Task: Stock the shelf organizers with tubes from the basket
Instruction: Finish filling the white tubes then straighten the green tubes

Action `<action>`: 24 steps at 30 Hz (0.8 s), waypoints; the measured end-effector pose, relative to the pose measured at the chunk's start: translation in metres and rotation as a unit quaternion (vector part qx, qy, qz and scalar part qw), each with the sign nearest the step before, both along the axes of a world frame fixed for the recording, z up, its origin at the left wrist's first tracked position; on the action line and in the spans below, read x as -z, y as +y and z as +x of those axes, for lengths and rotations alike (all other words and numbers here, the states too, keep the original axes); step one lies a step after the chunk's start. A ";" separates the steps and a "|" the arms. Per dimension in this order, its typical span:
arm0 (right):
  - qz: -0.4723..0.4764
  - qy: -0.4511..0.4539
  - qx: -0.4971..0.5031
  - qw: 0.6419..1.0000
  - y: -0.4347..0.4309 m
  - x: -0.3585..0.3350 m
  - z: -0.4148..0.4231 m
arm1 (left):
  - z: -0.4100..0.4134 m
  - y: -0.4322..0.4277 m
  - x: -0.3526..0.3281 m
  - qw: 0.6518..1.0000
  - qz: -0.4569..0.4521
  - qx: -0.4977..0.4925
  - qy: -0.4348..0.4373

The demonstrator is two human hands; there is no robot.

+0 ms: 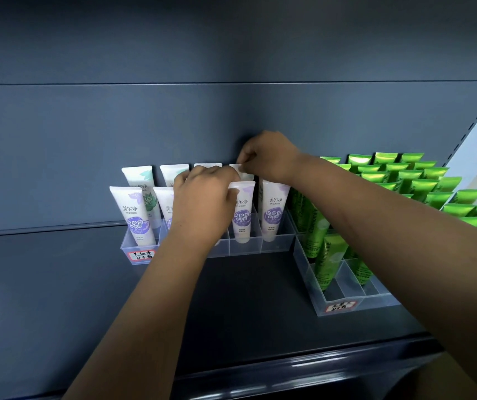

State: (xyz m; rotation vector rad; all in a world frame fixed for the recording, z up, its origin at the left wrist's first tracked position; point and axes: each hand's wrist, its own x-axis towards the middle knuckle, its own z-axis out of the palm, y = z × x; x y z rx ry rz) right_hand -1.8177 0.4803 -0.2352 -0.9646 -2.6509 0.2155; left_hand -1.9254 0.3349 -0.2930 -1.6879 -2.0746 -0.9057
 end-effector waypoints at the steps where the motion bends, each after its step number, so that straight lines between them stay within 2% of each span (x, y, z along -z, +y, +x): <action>1: 0.000 -0.001 -0.001 1.000 -0.001 0.000 0.000 | 0.000 0.000 0.000 1.000 -0.001 0.000 -0.002; 24: 0.012 0.013 0.037 0.999 -0.004 -0.010 0.013 | 0.005 0.002 0.002 0.999 -0.021 -0.022 0.027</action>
